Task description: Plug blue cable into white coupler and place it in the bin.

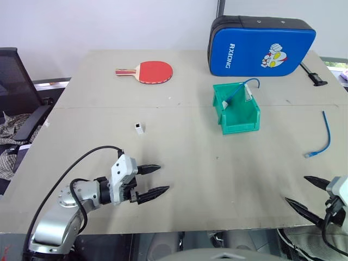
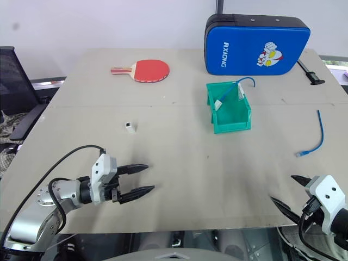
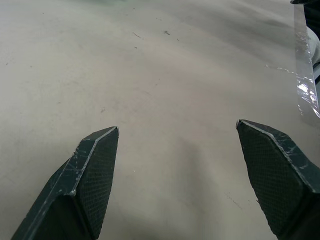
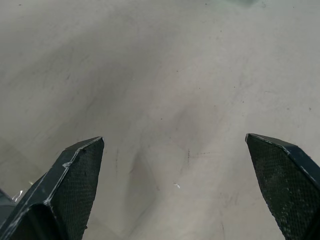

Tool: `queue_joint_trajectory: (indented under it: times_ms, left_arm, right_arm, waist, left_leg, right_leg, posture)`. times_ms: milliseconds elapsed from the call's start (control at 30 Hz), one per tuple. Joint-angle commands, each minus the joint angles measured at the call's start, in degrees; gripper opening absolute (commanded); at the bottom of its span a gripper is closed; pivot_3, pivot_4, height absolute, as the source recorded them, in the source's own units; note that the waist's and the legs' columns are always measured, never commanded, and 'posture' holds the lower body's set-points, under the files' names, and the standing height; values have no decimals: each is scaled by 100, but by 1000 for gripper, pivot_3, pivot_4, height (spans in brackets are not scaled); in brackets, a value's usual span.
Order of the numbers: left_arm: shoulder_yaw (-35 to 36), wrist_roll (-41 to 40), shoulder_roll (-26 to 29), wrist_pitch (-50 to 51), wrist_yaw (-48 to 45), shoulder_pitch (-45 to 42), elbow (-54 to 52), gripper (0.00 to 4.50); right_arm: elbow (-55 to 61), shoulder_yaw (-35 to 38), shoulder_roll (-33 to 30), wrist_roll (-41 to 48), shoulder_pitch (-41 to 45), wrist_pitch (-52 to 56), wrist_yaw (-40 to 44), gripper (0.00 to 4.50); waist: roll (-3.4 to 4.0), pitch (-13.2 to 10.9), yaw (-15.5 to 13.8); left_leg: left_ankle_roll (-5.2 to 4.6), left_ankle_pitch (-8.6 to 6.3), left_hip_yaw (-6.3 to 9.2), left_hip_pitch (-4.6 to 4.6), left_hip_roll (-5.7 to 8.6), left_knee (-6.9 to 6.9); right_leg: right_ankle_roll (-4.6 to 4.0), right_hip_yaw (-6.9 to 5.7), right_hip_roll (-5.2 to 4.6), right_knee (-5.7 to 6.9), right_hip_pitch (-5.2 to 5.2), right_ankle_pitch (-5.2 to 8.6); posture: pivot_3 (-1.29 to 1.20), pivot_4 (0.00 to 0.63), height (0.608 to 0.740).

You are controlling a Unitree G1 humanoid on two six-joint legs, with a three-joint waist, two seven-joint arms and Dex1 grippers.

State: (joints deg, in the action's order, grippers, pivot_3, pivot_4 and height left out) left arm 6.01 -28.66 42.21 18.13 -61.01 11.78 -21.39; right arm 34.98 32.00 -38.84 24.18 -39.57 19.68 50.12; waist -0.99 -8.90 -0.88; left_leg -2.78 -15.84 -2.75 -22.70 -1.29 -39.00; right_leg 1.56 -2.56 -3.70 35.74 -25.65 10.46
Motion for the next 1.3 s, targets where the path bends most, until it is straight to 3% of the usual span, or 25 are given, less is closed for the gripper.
queue_joint_trajectory:
  times_ms: [33,133,233,433,567,700,900,933,1033,1200,1300]
  left_arm:
    - [-28,-143,-195,1,153,-80,-82,3866]
    - [-105,-519,-478,446,465,-209,-441,3866]
    - [-318,-306,-389,275,289,-201,-655,3866]
    - [-684,-161,-322,25,35,-612,-799,3866]
    - [-941,-64,-304,-84,-95,-764,-785,3866]
    - [-1038,-41,-320,-124,-94,-820,-798,3866]
    - [-1023,-40,-319,-228,-132,-829,-683,3866]
    - [-1024,-16,-310,-271,-136,-789,-669,3866]
    - [-935,1,-281,-321,-108,-641,-675,3866]
    - [-905,14,-307,-344,-5,-530,-737,3866]
    - [-909,12,-330,-335,65,-532,-747,3866]
  right_arm:
    - [-149,113,-68,11,301,-120,-36,4469]
    - [-367,41,-187,72,896,-21,-165,4469]
    - [-576,26,-536,65,1262,218,-25,4469]
    - [-2298,-687,-2369,-861,2431,-214,848,4469]
    - [-3906,-2027,-3162,-1588,3951,-1205,1673,3216]
    - [-5296,-3106,-3130,-2302,5417,-2130,2215,3216]
    - [-7671,-4527,-2447,-3541,7600,-3119,2645,3216]
    - [-8099,-4749,-2372,-3792,7822,-3382,2668,2797]
    - [-8865,-5000,-2141,-4009,8268,-3687,2889,2182]
    - [-9282,-4936,-1926,-3883,8581,-3844,3202,31]
    - [-8845,-4772,-1808,-3587,8527,-3705,3466,31]
  waist:
    - [0,0,1]
    - [-4,-4,14]
    - [-4,-4,6]
    - [3,-8,5]
    - [0,-10,29]
    - [0,-19,9]
    - [10,-30,49]
    - [10,-30,34]
    - [6,-29,26]
    - [-25,-23,52]
    - [-24,-24,58]
  left_leg:
    - [0,0,0,0,0,0]
    - [0,0,-8,3,1,-16]
    - [-1,1,-9,3,3,-22]
    - [-2,1,-7,1,8,-19]
    - [-3,1,-14,8,10,-19]
    - [-4,1,-10,7,6,-17]
    - [-4,2,-21,12,5,-20]
    - [-4,2,-21,11,5,-20]
    - [-4,2,-23,10,2,-21]
    - [-5,2,-32,37,1,-27]
    - [-5,1,-37,82,0,-27]
  right_leg:
    - [0,0,0,0,0,0]
    - [1,10,-1,0,5,-1]
    - [2,14,1,1,7,-1]
    - [-1,19,12,7,6,-2]
    - [-1,29,19,7,8,-2]
    - [-2,34,43,5,7,-2]
    - [-7,64,63,5,7,-6]
    - [-7,64,63,6,7,-6]
    - [-24,73,60,3,9,-16]
    - [-13,97,59,2,35,-11]
    - [-8,105,56,3,73,-8]
  posture:
    - [0,150,731]
    - [0,150,731]
    - [0,150,731]
    - [0,150,731]
    - [0,150,731]
    - [0,150,731]
    - [0,150,731]
    - [0,150,731]
    - [0,150,731]
    - [0,150,731]
    - [0,150,731]
